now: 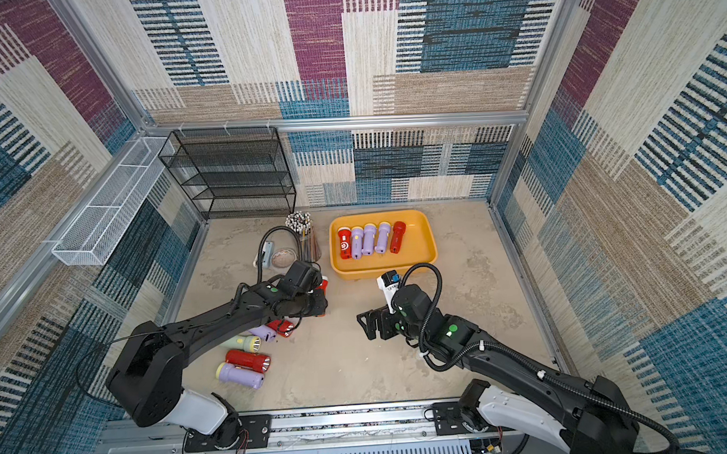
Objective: Put the flashlights into the storage boxes
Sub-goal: Pick up the flashlight from the center of the board, then place the flashlight at the storage box.
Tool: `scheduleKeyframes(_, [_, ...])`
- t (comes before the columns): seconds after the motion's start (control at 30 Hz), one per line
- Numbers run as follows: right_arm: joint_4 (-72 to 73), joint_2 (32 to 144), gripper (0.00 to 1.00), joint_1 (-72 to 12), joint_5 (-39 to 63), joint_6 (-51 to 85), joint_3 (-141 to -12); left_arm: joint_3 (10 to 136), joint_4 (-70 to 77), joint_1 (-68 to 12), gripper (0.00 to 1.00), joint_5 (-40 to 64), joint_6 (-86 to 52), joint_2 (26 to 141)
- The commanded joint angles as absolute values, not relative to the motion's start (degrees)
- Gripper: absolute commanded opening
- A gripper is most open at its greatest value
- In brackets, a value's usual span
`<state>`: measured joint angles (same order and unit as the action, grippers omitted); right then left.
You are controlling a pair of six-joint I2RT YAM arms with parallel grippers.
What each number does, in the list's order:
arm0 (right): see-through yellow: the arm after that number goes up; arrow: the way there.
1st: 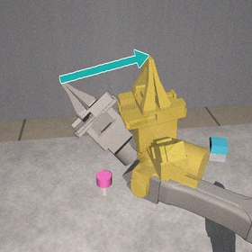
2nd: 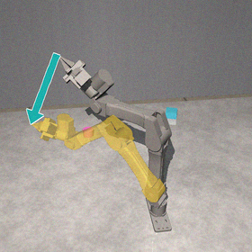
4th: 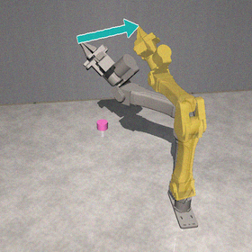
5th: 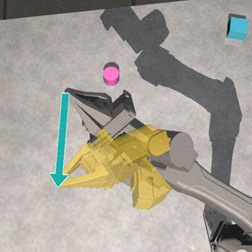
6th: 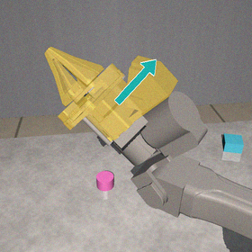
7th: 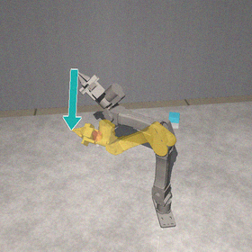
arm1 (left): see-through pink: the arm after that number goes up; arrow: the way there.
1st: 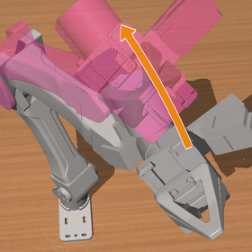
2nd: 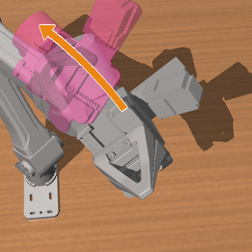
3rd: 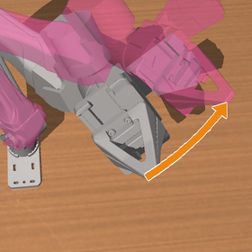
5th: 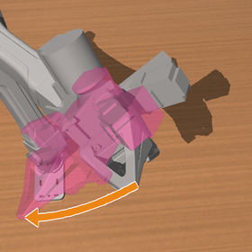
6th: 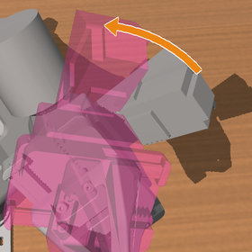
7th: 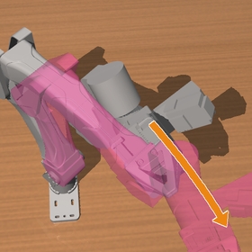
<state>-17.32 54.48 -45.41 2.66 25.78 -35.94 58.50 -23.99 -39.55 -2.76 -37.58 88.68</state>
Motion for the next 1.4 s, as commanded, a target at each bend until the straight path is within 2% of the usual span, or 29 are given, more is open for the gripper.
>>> scheduleKeyframes(0.0, [-19.2, 52.5, 1.0, -45.4, 0.7, 26.9, -35.6, 62.7, -27.0, -42.5, 0.28, -5.2, -39.0, 89.9])
scheduleKeyframes(0.3, [-22.7, 47.4, 1.0, -45.5, -0.8, 27.5, -35.1, 78.7, -30.0, -45.2, 0.29, -5.0, -36.6, 100.2])
scheduleKeyframes(0.73, [-24.5, 44.5, 1.0, -45.4, -2.2, 28.5, -35.2, 115.6, -41.2, -43.6, 0.31, -8.2, -29.1, 124.4])
scheduleKeyframes(1.03, [-25.7, 42.2, 1.0, -45.4, -6.3, 29.5, -35.7, 120.7, -41.2, -37.1, 0.31, -4.6, -30.4, 131.3])
scheduleKeyframes(1.37, [-26.6, 44.3, 1.0, -45.4, -8.2, 29.4, -37.0, 124.7, -41.6, -33.9, 0.33, -2.5, -29.5, 136.6])
